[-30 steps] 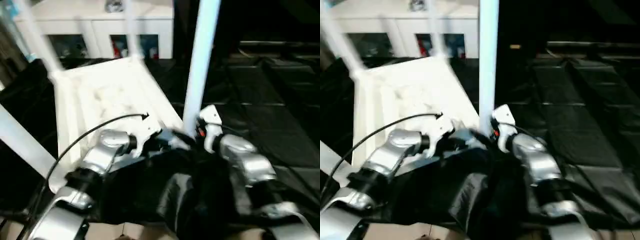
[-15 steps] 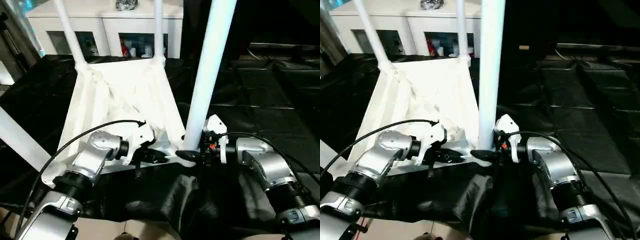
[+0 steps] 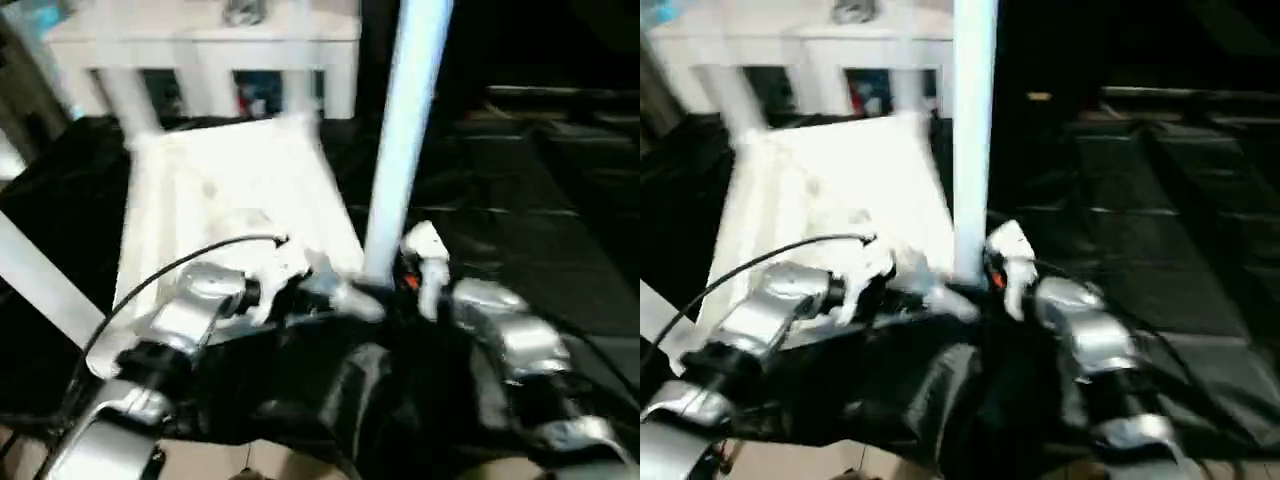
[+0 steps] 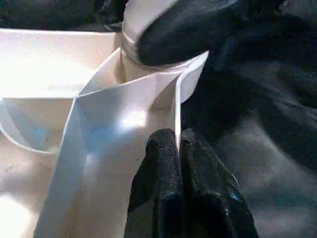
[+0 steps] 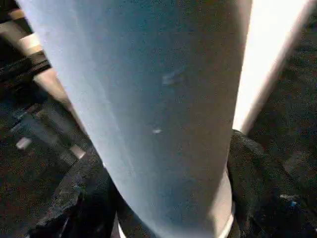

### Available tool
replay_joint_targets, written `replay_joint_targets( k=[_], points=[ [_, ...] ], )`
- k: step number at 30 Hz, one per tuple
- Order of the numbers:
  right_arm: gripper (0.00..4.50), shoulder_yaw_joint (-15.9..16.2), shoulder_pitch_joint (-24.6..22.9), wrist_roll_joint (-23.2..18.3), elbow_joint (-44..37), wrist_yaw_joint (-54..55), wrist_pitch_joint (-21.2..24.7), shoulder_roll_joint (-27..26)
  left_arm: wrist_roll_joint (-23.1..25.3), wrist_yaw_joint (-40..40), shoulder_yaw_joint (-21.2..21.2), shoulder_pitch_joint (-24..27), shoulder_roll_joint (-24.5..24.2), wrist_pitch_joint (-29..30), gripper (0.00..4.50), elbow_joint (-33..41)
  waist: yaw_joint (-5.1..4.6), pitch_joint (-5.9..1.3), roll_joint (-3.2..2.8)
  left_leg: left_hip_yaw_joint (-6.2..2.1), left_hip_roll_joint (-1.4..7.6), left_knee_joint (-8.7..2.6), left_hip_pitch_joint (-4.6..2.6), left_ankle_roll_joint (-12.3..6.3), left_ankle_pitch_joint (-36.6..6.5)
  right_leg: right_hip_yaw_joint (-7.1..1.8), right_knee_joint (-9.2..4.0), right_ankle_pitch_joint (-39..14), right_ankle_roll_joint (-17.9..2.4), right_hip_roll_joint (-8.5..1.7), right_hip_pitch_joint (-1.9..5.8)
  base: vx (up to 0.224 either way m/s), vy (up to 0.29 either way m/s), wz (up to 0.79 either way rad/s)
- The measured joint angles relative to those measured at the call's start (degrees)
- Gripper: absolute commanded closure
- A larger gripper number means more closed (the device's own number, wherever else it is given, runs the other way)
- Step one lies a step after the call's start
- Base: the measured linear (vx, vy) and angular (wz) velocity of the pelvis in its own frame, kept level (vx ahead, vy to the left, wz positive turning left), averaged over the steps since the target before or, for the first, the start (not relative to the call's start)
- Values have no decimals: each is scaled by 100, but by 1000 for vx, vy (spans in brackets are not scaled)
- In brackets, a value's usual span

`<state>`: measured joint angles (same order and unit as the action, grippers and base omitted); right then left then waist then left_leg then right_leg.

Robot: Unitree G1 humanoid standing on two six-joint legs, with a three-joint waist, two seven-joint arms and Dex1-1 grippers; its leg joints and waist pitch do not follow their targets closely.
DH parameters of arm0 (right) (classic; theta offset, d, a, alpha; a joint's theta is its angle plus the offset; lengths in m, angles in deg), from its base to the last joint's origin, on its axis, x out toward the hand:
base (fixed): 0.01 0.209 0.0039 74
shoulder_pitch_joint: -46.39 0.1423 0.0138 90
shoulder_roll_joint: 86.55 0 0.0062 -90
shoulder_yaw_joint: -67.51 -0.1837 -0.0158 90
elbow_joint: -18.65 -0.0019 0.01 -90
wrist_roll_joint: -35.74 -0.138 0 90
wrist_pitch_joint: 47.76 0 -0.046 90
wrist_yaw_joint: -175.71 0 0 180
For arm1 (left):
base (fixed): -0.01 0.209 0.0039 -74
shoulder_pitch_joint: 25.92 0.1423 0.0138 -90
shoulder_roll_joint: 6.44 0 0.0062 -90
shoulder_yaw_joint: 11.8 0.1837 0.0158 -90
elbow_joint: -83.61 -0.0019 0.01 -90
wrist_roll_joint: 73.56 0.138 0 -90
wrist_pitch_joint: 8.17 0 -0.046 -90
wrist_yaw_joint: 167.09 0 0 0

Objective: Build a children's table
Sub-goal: Rotate leg to tighten

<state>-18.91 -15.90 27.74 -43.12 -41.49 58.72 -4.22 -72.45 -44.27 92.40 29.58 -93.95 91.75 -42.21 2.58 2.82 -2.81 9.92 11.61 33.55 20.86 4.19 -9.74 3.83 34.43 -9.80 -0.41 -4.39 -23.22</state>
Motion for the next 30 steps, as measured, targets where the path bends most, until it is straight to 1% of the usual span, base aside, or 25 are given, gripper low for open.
replay_joint_targets(
  k=[1, 3, 7, 8, 9, 11, 12, 13, 14, 17, 20, 25, 26, 30],
  points=[
    [191, -72, 111, 79, 138, 391, -36, -143, 51, 209, -36, -70, 104, 1, 450, -103, -25, 1, -2, 0, -1, -2, 1, 0, 0, 0, -5, 0, 0, 0, -2, 0, 0, 0],
    [191, -116, 206, 110, 282, 851, -75, -259, 98, 489, -41, -114, 226, 21, 450, -155, -55, -3, -8, -2, -2, -2, 4, 0, 0, 0, -12, 0, 0, 0, 1, 0, 0, 0],
    [191, -116, 393, 267, 619, 1195, -369, -379, 136, 782, -79, -158, 334, 21, 450, -227, -69, -14, -41, -2, -4, -2, 10, 0, 0, -2, -13, 2, -3, -1, 1, 0, 0, 0],
    [156, -115, 402, 352, 676, 1239, -500, -390, 160, 821, -87, -168, 370, 21, 450, -232, -67, -17, -50, -2, -4, -3, 12, 0, 0, -2, -12, 3, -4, -1, 0, 0, 0, 0],
    [135, -115, 401, 371, 695, 1241, -568, -395, 160, 823, -93, -169, 375, 21, 450, -232, -65, -19, -55, -1, -4, -4, 13, -1, -1, -2, -13, 5, -6, -1, 0, 0, 0, 0],
    [135, -116, 396, 392, 697, 1145, -588, -394, 160, 764, -95, -168, 375, 20, 450, -229, -57, -21, -59, -1, -4, -15, 14, -2, -2, -2, -13, 18, -28, -1, 0, 0, 0, 0],
    [114, -125, 378, 357, 655, 1021, -556, -363, 160, 706, -97, -166, 366, 20, 450, -211, -57, -21, -59, -1, -4, -20, 15, -2, -2, 0, -13, 18, -28, -1, 0, 0, 0, 0],
    [114, -133, 365, 325, 620, 870, -526, -314, 160, 649, -97, -163, 355, 20, 450, -203, -54, -21, -59, -1, -4, -26, 16, -2, -2, 2, -16, 17, -28, -1, -1, 0, 0, 0],
    [93, -134, 346, 301, 577, 666, -505, -252, 158, 582, -97, -133, 320, 19, 450, -152, -51, -21, -58, -1, -4, -33, 18, -2, -2, 3, -18, 17, -27, 0, -2, 0, 0, 0],
    [75, 6, 313, 291, 555, 145, -534, -52, 136, 359, -82, -62, 223, -10, 450, -42, -44, -21, -58, -2, -3, -41, 19, -2, -2, 8, -28, 17, -27, 1, -4, 0, 0, 0],
    [75, 151, 208, 273, 427, -297, -539, 158, 97, 121, -39, 27, 119, -60, 450, 101, -33, -20, -56, -2, -3, -42, 22, -3, -3, 9, -33, 16, -28, 1, -4, 0, 0, 0],
    [75, 440, -137, 58, -151, -1702, -441, 783, -37, -636, 70, 250, -191, -224, 450, 378, 78, -14, -48, 0, -1, -38, 23, -4, -2, 9, -31, 17, -28, 0, -3, 0, 0, 0],
    [75, 499, -176, 9, -249, -1970, -395, 878, -51, -802, 96, 291, -251, -242, 450, 449, 99, -8, -38, 0, 1, -36, 23, -4, -1, 10, -29, 17, -28, 0, -3, 0, 0, 0],
    [75, 641, -294, -154, -468, -2546, -310, 1039, -158, -1257, 201, 404, -435, -243, 450, 657, 133, 2, -21, 3, 3, -28, 25, -4, -1, 8, -28, 17, -28, 0, -3, 0, 0, 0]
  ],
)
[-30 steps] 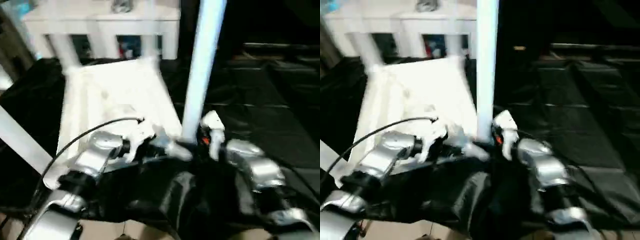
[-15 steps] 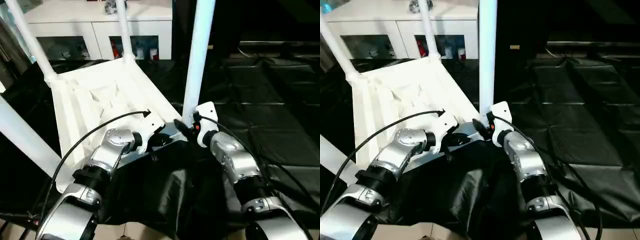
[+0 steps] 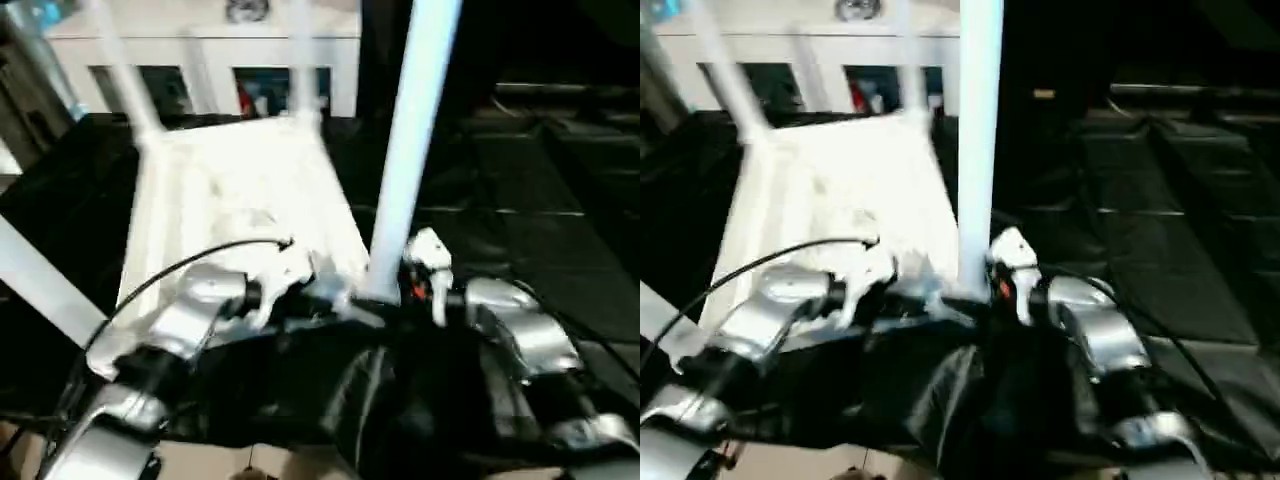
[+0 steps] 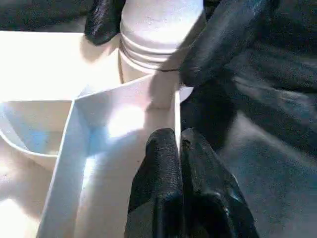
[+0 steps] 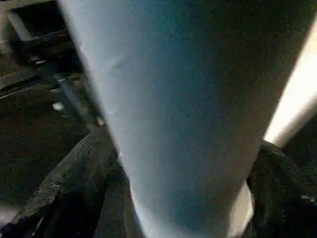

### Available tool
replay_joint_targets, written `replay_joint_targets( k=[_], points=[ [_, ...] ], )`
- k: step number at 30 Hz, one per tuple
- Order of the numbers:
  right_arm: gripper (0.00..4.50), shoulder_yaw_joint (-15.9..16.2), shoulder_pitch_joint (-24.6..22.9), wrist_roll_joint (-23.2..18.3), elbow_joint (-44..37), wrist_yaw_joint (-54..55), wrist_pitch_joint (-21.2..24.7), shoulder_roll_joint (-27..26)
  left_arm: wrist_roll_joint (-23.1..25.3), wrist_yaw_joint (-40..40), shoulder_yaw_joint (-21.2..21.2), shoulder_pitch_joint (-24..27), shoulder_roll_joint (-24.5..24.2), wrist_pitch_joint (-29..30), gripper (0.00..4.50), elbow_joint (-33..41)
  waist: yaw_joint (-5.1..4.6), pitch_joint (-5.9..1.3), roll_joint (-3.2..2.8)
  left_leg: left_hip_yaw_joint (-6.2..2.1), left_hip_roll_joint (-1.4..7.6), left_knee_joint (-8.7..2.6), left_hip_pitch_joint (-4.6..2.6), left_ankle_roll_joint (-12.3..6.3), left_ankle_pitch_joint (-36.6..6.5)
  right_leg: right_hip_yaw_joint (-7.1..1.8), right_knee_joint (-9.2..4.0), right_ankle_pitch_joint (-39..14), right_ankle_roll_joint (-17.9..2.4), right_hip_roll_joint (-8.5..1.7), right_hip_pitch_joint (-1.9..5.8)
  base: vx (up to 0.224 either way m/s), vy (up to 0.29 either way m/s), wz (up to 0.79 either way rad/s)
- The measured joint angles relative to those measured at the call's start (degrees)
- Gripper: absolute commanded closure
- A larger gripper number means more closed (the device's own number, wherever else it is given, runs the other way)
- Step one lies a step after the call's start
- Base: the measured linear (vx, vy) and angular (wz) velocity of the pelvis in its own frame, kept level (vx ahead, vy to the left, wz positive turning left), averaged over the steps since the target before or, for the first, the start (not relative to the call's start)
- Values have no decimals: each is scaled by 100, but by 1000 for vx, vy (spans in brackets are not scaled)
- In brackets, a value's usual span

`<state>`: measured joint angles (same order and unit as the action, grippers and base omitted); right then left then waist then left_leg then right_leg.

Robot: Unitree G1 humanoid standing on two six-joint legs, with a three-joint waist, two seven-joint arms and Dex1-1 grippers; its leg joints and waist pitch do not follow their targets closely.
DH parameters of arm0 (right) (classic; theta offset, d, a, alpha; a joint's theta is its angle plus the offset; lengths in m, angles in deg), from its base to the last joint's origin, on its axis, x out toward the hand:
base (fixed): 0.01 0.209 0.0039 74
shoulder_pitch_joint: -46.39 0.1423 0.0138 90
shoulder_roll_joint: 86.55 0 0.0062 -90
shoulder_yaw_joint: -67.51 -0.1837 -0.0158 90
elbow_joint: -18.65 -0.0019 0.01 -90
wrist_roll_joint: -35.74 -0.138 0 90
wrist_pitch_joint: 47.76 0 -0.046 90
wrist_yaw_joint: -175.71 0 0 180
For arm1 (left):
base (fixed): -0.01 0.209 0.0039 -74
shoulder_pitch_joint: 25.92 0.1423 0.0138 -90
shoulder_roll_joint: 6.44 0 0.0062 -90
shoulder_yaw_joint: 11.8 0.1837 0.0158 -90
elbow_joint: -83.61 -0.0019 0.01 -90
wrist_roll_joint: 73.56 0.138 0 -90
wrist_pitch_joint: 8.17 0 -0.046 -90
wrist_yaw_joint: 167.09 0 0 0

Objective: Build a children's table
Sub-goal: Rotate leg to tighten

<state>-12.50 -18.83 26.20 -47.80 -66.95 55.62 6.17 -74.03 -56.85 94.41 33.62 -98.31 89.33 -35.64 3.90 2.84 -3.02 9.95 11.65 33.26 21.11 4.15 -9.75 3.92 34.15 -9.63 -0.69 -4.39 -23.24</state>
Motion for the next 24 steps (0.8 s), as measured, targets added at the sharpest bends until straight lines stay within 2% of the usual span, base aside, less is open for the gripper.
replay_joint_targets(
  k=[1, 2, 4, 11, 15, 20, 24],
  points=[
    [75, 23, -8, -19, -40, -72, 29, 28, -14, -64, 3, 24, -36, 4, 450, 46, -2, 1, 1, 0, 0, 3, 2, 0, 0, -1, 0, 0, 0, 0, 0, 0, 0, 0],
    [101, 60, -12, -54, -74, -149, 51, 52, -41, -130, 10, 39, -68, 5, 450, 67, -1, 3, 4, 0, 0, 3, 2, 0, 0, -2, 0, 0, -1, 0, 0, 0, 0, 0],
    [112, 74, -23, -120, -102, -257, 125, 107, -79, -246, 40, 52, -119, 6, 450, 96, 14, 7, 11, 0, 0, 4, 4, 0, 0, -1, 0, 0, -1, 0, 0, 0, 0, 0],
    [173, 72, -74, -159, -258, -365, 284, 151, -102, -382, 61, 63, -147, 45, 450, 157, 104, 8, 12, 0, 0, 0, 5, 1, -1, -1, -1, 0, 0, 0, -2, 0, 0, 0],
    [180, 56, -102, -156, -259, -276, 284, 127, -94, -284, 53, 63, -109, 90, 450, 139, 108, 7, 11, 0, 0, 1, 4, 1, -1, -2, 0, 0, 0, 0, -2, 0, 0, 0],
    [183, -214, 22, 1, 31, 689, 315, -206, 36, 344, -58, -158, 173, 102, 450, -276, 70, 1, 2, 2, 0, 12, -10, 1, 1, -6, 5, -6, 13, 0, 4, 0, 0, 0],
    [183, -475, 325, 148, 489, 1798, 336, -652, 163, 1030, -175, -356, 436, 199, 450, -576, -57, -1, -1, 1, -1, 20, -13, 1, 1, -7, 3, -6, 17, 0, 10, 0, 0, 0]
  ],
)
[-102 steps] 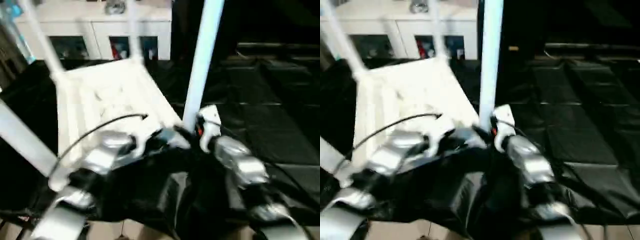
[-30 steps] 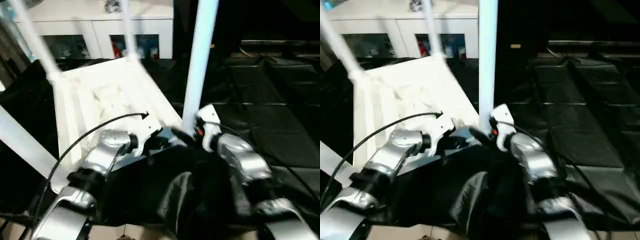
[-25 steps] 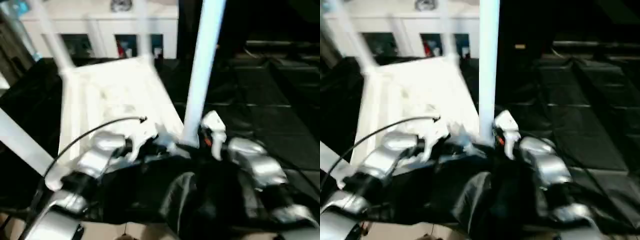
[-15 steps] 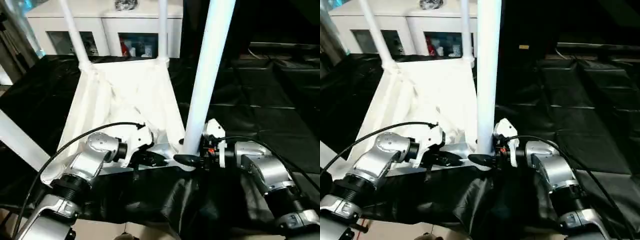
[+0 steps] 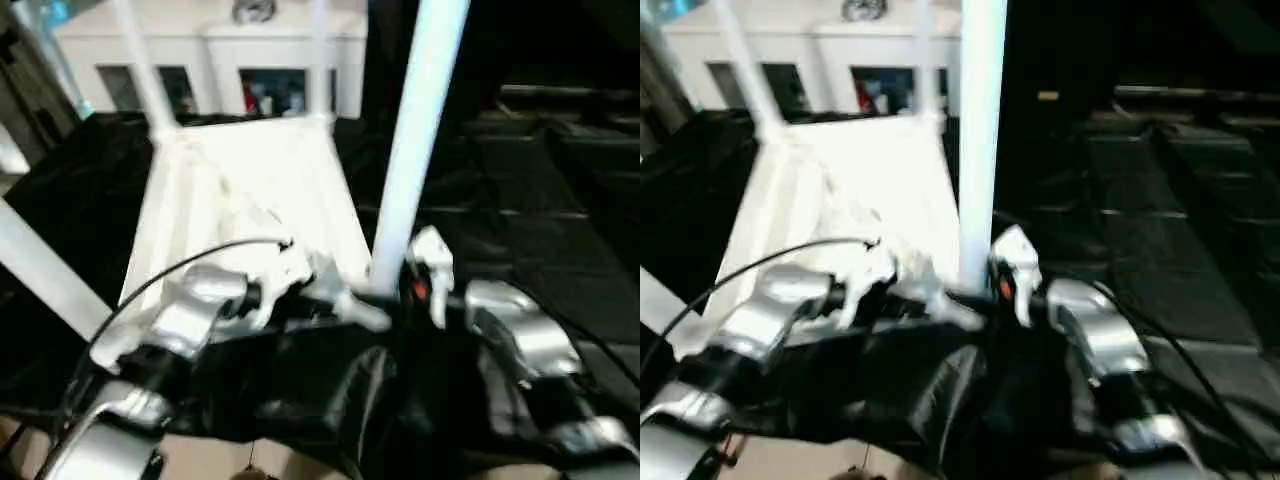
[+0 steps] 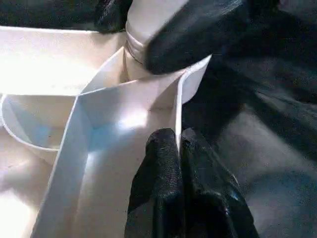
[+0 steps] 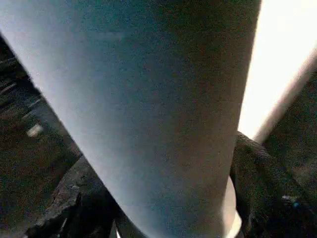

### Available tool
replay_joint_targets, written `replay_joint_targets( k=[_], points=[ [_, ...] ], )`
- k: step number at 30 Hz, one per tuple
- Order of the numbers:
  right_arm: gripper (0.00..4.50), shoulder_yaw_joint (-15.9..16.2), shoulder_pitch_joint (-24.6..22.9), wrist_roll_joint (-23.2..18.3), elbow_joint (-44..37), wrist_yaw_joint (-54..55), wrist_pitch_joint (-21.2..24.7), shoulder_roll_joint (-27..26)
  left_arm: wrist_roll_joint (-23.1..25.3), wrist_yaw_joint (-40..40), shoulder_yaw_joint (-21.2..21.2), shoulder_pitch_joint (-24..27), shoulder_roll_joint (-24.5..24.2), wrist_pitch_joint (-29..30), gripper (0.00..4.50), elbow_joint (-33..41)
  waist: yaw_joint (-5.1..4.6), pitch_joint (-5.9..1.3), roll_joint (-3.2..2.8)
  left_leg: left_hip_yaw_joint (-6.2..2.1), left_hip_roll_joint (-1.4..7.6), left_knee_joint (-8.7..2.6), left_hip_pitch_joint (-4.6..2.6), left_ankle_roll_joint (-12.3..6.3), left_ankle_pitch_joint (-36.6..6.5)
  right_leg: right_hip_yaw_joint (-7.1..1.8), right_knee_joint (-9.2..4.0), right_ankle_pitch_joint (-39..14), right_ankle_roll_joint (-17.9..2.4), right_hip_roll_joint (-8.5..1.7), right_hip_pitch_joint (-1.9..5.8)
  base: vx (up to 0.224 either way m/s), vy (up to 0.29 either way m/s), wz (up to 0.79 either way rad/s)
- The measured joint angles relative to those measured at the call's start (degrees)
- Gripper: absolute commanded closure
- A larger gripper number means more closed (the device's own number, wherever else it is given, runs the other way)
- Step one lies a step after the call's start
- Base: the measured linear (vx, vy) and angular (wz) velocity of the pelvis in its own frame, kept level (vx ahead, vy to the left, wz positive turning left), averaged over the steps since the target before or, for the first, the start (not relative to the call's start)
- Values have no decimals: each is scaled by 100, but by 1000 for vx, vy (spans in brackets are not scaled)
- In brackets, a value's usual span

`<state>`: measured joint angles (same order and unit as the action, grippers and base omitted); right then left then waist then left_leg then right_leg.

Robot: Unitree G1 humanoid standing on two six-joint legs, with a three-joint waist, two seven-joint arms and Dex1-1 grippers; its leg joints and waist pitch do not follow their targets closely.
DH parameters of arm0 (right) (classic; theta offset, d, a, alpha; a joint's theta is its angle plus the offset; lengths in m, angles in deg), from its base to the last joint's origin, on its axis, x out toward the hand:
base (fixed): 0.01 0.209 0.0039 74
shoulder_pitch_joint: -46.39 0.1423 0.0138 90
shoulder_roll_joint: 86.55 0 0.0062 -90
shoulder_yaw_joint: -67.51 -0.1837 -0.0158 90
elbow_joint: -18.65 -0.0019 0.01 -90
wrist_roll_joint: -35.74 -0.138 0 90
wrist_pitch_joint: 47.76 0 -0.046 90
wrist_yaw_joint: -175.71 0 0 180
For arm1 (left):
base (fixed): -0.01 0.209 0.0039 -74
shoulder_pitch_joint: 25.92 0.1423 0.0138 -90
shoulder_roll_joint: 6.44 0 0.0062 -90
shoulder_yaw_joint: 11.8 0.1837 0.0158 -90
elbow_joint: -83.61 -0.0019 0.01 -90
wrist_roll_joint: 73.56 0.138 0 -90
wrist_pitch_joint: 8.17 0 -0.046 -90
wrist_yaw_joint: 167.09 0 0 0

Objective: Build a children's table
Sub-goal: Rotate leg to tighten

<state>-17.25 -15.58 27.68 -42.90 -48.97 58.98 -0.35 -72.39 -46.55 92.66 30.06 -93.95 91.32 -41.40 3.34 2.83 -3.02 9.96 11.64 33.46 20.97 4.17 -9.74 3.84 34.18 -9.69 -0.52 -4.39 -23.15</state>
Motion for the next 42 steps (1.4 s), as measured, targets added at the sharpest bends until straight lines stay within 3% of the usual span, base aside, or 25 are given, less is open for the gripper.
replay_joint_targets(
  k=[4, 11, 13, 17, 22, 27, 32, 42],
  points=[
    [183, -396, 512, 161, 724, 1565, -91, -642, 134, 943, -129, -265, 374, 188, 450, -341, -123, 0, 0, -3, -1, 10, 2, 0, 0, 0, -3, 3, -3, 0, -1, 0, 0, 0],
    [183, -399, 528, 531, 891, 2093, -672, -887, 163, 1139, -220, -341, 460, 187, 450, -449, -127, -7, -12, -2, -2, -13, 3, 1, -1, 2, -3, 16, -23, 0, -2, 0, 0, 0],
    [129, -439, 533, 427, 914, 1978, -652, -873, 163, 1091, -224, -340, 449, 180, 450, -449, -123, -7, -11, -2, -2, -23, 4, 0, -1, 3, -3, 15, -22, 0, -2, 0, 0, 0],
    [93, -440, 535, 357, 928, 1346, -626, -740, 149, 824, -215, -302, 311, 72, 450, -427, -133, -5, -8, -2, 0, -25, 7, 0, 0, 7, -2, 15, -21, 1, -3, 0, 0, 0],
    [93, -56, 266, 328, 433, 151, -479, -214, 76, 193, -167, -132, 17, -75, 450, -211, -112, -3, -7, -2, 0, -25, 9, -1, -1, 9, -8, 14, -21, 0, -7, 0, 0, 0],
    [93, 382, -111, 153, -312, -1155, -320, 569, -21, -547, 3, 1, -274, -363, 450, -66, 36, 3, 4, -1, 1, -24, 12, -2, -2, 10, -10, 13, -20, 0, -8, 0, 0, 0],
    [93, 453, -255, 75, -611, -1810, -165, 752, -108, -1070, 86, 61, -457, -444, 450, 10, 59, 7, 13, 0, 2, -10, 14, -2, -2, 5, -8, 13, -20, 0, -6, 0, 0, 0],
    [168, 598, -370, -116, -918, -2208, 92, 893, -208, -1539, 178, 190, -591, -444, 450, 225, 170, 9, 20, 0, 3, -13, 15, -2, -2, 6, -8, 13, -20, 0, -7, 0, 0, 0]
  ],
)
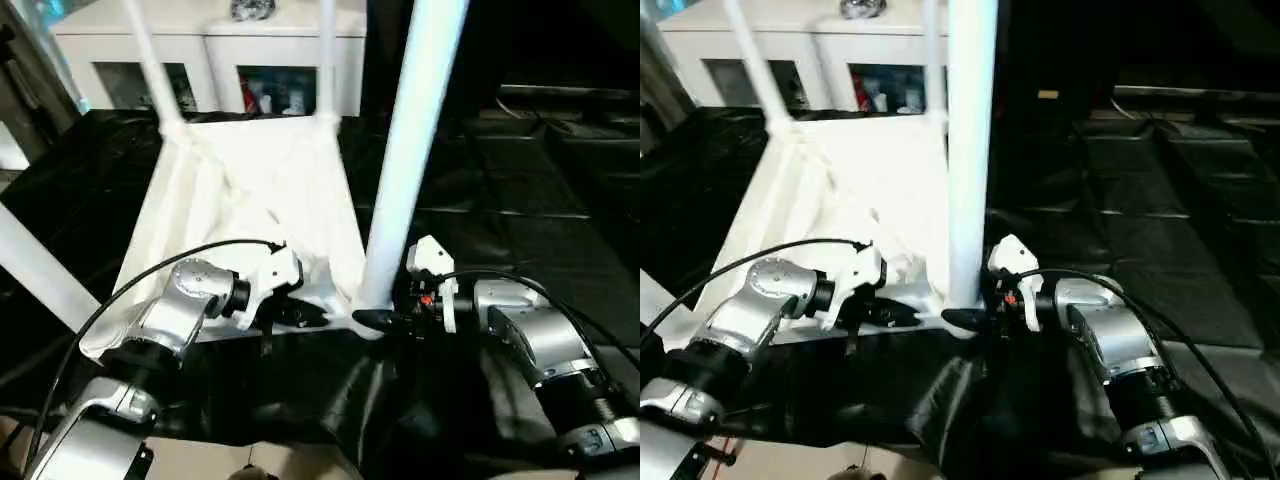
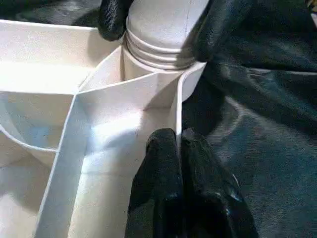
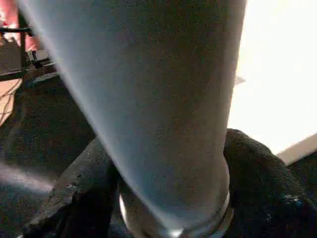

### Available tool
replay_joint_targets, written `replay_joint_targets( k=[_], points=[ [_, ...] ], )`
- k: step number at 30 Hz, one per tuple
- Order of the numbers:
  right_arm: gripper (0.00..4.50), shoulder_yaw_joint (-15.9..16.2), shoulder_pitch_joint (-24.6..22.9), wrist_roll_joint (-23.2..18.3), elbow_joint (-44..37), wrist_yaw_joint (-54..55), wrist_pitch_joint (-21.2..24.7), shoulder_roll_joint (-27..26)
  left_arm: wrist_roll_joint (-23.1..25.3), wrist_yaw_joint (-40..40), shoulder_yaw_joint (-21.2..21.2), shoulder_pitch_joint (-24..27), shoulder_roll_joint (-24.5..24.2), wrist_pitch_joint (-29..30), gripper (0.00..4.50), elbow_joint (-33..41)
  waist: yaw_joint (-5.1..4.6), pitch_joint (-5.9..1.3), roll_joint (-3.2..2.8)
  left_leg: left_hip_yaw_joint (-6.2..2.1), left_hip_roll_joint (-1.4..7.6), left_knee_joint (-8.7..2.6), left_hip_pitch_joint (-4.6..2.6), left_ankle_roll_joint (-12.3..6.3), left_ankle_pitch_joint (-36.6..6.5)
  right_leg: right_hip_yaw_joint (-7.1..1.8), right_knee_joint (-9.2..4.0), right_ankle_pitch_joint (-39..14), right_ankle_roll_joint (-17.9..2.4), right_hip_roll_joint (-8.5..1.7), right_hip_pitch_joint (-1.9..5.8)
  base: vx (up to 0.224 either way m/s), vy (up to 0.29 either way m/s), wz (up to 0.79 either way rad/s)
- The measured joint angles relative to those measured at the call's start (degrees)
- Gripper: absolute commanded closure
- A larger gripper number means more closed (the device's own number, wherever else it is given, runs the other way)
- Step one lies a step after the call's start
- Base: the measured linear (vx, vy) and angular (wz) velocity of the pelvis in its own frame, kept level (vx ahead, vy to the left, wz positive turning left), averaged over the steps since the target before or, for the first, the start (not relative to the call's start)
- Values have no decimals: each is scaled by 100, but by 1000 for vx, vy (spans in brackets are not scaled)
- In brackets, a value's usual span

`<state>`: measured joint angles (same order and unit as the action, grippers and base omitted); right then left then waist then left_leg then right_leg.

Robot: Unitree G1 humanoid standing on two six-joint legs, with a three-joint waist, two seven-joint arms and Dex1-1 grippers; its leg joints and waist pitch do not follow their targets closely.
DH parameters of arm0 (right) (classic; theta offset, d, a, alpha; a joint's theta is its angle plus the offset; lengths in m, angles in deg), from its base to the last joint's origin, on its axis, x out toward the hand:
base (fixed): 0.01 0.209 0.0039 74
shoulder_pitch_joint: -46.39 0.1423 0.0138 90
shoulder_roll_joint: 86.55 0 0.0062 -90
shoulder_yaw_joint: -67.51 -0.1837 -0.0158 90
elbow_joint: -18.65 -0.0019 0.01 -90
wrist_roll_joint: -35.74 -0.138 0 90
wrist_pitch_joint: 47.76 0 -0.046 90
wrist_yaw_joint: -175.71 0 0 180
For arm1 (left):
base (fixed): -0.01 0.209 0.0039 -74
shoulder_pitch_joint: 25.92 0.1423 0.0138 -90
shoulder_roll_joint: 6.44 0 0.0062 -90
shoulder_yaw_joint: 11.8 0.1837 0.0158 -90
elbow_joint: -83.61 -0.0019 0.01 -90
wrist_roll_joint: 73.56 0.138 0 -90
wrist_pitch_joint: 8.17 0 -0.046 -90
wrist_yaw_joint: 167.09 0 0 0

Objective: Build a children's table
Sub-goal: Rotate leg to tighten

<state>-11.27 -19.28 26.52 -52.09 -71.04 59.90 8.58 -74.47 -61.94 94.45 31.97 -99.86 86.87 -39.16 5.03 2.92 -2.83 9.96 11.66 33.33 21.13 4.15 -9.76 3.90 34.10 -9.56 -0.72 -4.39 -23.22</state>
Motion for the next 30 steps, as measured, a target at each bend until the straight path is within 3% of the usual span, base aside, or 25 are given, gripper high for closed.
replay_joint_targets(
  k=[9, 11, 17, 23, 24, 30],
  points=[
    [185, -167, -39, 22, 15, 398, 107, -132, 64, 343, -69, -4, 145, 86, 450, -33, -9, -1, 0, 0, 0, 8, -5, 1, 1, -3, 5, 1, -1, 0, 3, 0, 0, 0],
    [186, -330, 7, 93, 206, 922, 45, -392, 87, 675, -127, -85, 239, 140, 450, -189, -46, -4, 3, 0, 0, 15, -13, 1, 2, -3, 10, -3, 7, 0, 6, 0, 0, 0],
    [187, -894, 554, 373, 1175, 3403, -174, -1473, 337, 2144, -359, -459, 773, 359, 450, -722, -296, -5, 8, -2, -2, 24, -19, 2, 2, -4, 4, -10, 20, 0, 5, 0, 0, 0],
    [187, -1078, 921, 513, 1806, 4737, -564, -1931, 475, 2910, -463, -600, 1115, 519, 450, -854, -317, -10, 0, -2, -3, 21, -15, 2, 2, -5, 1, -10, 19, 0, 6, 0, 0, 0],
    [152, -1079, 933, 529, 1871, 4763, -667, -1941, 475, 2937, -478, -603, 1136, 526, 450, -854, -311, -12, -3, -2, -4, 18, -14, 2, 1, -5, 1, -9, 18, -1, 6, 0, 0, 0],
    [96, -1139, 908, 489, 1909, 3990, -779, -1759, 464, 2677, -520, -596, 1081, 523, 450, -826, -283, -12, -2, -1, -5, -15, -8, 0, 1, 0, 3, 2, -1, -1, 5, 0, 0, 0]
  ],
)
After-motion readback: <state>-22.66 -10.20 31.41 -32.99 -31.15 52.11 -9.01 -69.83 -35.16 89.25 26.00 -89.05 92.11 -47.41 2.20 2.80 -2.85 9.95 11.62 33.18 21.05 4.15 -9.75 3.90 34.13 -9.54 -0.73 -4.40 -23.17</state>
